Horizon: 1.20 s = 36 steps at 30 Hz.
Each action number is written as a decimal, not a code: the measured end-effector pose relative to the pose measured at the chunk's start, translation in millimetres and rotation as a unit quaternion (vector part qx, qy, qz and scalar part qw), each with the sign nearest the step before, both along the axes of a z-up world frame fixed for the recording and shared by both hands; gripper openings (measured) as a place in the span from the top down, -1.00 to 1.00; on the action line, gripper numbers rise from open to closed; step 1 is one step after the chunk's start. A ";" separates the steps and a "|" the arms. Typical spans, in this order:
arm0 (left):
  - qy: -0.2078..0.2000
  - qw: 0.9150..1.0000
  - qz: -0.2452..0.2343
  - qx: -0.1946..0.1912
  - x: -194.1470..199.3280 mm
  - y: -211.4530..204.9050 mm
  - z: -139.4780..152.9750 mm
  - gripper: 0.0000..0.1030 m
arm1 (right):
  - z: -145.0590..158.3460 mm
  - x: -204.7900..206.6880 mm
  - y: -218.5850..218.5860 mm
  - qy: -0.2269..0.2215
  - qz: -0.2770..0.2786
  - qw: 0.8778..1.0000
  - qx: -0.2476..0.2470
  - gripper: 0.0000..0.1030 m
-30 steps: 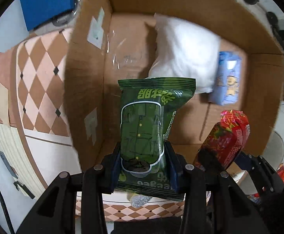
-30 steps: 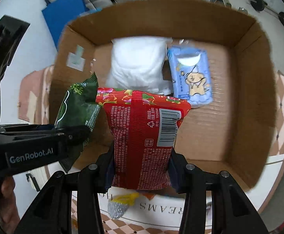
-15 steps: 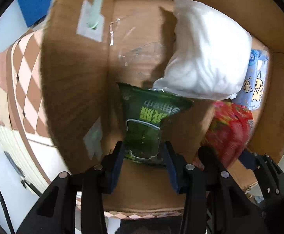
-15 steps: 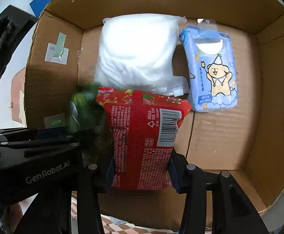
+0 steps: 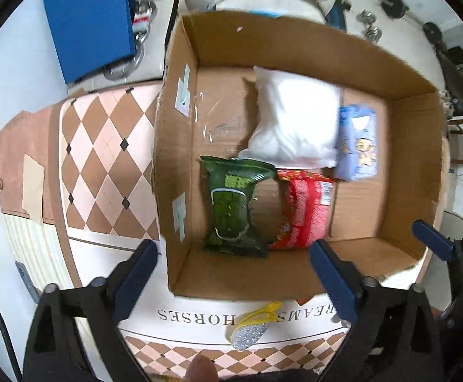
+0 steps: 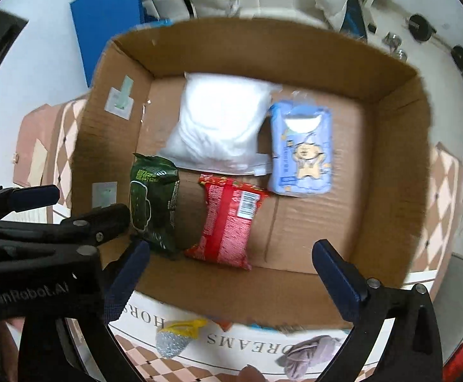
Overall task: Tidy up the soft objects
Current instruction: 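Place both snack bags into the box beside the white pack, then grasp the silver scrub sponge with the left tool while the right tool grasps the orange bag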
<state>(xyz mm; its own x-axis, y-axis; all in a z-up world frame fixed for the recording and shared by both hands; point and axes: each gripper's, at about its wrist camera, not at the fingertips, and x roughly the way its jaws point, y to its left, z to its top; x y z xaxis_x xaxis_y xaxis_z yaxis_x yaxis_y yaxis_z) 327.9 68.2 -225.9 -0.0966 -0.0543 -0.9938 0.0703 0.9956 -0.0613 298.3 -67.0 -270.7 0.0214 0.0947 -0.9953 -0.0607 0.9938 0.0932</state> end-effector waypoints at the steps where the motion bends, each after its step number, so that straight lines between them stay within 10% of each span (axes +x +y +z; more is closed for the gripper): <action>1: -0.016 1.000 -0.002 0.002 -7.4 -0.9 6.2 -0.95 | 5.3 -5.7 -2.9 -0.011 0.001 1.000 -0.002 -1.00; 9: -0.130 0.989 -0.023 0.072 -94.1 1.5 9.3 -0.95 | 32.4 -86.2 -41.0 -0.070 0.056 0.994 -0.055 -1.00; 22: -0.049 0.994 0.000 0.101 -184.1 40.4 -96.0 -0.95 | -66.4 -103.1 21.1 -0.031 0.143 0.988 -0.048 -0.96; 26: -0.055 0.994 0.000 0.099 -189.7 44.7 -97.1 -0.95 | -94.9 -95.5 46.8 -0.012 0.187 0.979 -0.076 -0.67; 30: -0.063 0.993 -0.012 0.101 -193.2 39.4 -94.6 -0.95 | -107.2 -94.9 50.5 0.012 0.181 0.980 -0.077 0.07; 36: -0.064 0.993 -0.034 0.091 -194.7 16.9 -90.1 -0.95 | -105.6 -111.6 13.8 0.050 0.100 0.990 -0.084 0.19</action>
<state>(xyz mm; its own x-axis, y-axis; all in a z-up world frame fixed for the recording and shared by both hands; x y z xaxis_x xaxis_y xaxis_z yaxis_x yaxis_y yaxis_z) 133.1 85.1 -316.0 0.0334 0.1293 -0.9910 0.1325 0.9823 0.1326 186.7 -53.2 -376.3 -0.0803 -0.0794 -0.9936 -0.2565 0.9649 -0.0564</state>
